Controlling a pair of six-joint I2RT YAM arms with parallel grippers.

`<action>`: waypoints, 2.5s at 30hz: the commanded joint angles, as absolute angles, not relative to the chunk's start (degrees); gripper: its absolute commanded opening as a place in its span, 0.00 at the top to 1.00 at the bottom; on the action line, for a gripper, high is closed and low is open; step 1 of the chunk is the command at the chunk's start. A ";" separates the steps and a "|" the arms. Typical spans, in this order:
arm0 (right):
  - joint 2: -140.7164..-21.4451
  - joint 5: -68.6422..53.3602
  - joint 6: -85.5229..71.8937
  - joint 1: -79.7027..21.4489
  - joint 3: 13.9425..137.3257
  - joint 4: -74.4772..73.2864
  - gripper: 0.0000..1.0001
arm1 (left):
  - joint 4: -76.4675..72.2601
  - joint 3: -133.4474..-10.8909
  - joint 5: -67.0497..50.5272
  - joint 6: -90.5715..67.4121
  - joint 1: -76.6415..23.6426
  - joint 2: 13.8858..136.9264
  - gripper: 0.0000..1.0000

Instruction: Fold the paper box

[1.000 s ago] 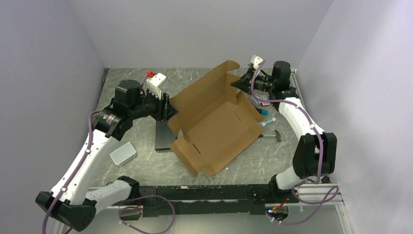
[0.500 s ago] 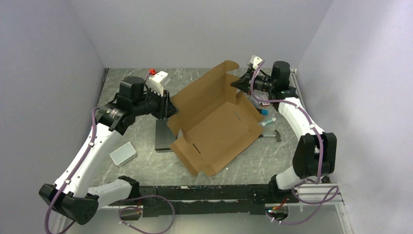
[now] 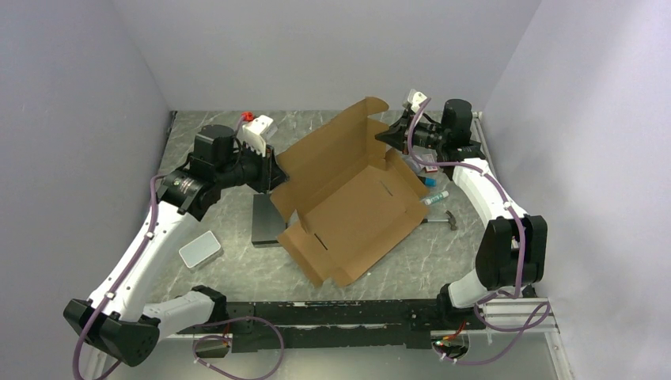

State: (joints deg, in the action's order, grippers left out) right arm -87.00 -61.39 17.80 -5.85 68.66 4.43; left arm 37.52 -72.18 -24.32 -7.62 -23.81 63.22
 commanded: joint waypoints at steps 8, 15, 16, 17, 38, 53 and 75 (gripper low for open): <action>-86.82 -62.82 18.55 -6.50 68.82 6.15 1.00 | 31.09 -70.49 -26.25 -6.36 -23.91 61.20 0.91; -87.13 -62.83 17.59 -6.59 68.60 6.04 0.91 | 27.10 -67.25 -24.84 -4.56 -23.91 59.30 1.00; -87.06 -62.65 17.38 -6.59 68.60 5.87 0.82 | 27.06 -67.10 -24.21 -3.97 -23.91 59.05 1.00; -87.02 -62.40 17.28 -6.59 68.70 5.45 0.74 | 27.11 -67.11 -23.77 -3.18 -23.91 59.01 1.00; -96.81 -49.24 18.98 4.24 67.03 -3.49 0.15 | 22.96 -65.97 -23.20 14.51 -23.91 57.76 1.00; -94.72 -50.16 19.04 3.34 68.16 -3.29 1.00 | 25.69 -71.07 -21.13 19.58 -23.99 57.92 1.00; -90.17 -30.32 7.38 -7.14 41.05 50.26 1.00 | 23.70 -73.38 -29.86 17.63 -24.70 62.73 1.00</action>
State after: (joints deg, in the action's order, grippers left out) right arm -90.83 -32.82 6.07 -7.40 42.78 39.75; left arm 29.26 -74.26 -24.91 19.57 -24.16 63.92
